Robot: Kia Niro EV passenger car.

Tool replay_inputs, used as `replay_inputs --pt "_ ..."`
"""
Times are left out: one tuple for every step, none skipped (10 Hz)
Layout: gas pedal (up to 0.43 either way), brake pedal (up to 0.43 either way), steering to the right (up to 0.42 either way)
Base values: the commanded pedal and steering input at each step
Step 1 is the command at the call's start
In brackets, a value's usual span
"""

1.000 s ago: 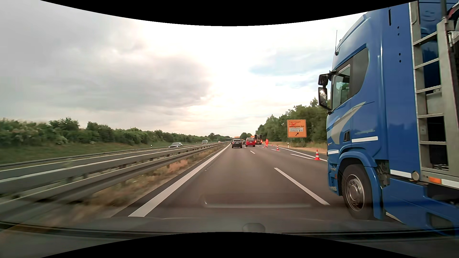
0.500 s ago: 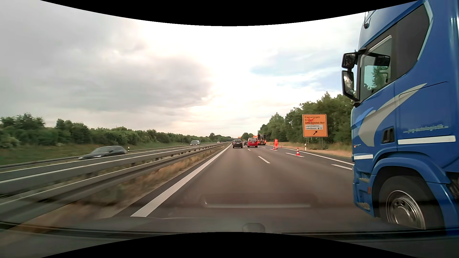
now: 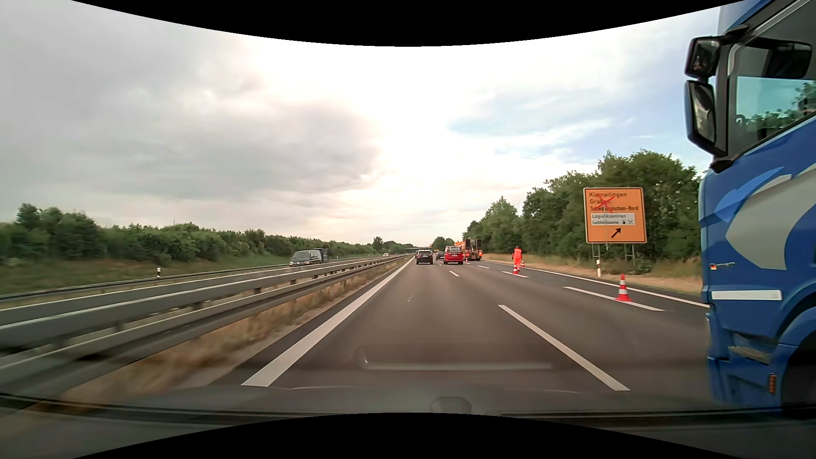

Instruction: Follow the waypoints while adhering to traffic rules and regulations

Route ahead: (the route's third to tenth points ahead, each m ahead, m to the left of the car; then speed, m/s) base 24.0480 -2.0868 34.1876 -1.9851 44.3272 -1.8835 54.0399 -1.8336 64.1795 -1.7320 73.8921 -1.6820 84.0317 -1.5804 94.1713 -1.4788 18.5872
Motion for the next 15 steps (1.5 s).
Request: replay_inputs --pt "0.157 0.000 -0.004" --pt "0.157 0.000 -0.004" --pt "0.157 0.000 -0.004" --pt "0.157 0.000 -0.003" --pt "0.169 0.000 -0.003" --pt "0.169 0.000 -0.003" --pt "0.177 0.000 -0.003" --pt "0.177 0.000 -0.002" --pt "0.189 0.000 -0.002" --pt "0.197 0.000 -0.002" --pt "0.197 0.000 -0.001" --pt "0.240 0.000 -0.001" --pt "0.240 0.000 0.000" --pt "0.240 0.000 -0.001" --pt "0.240 0.000 -0.001"
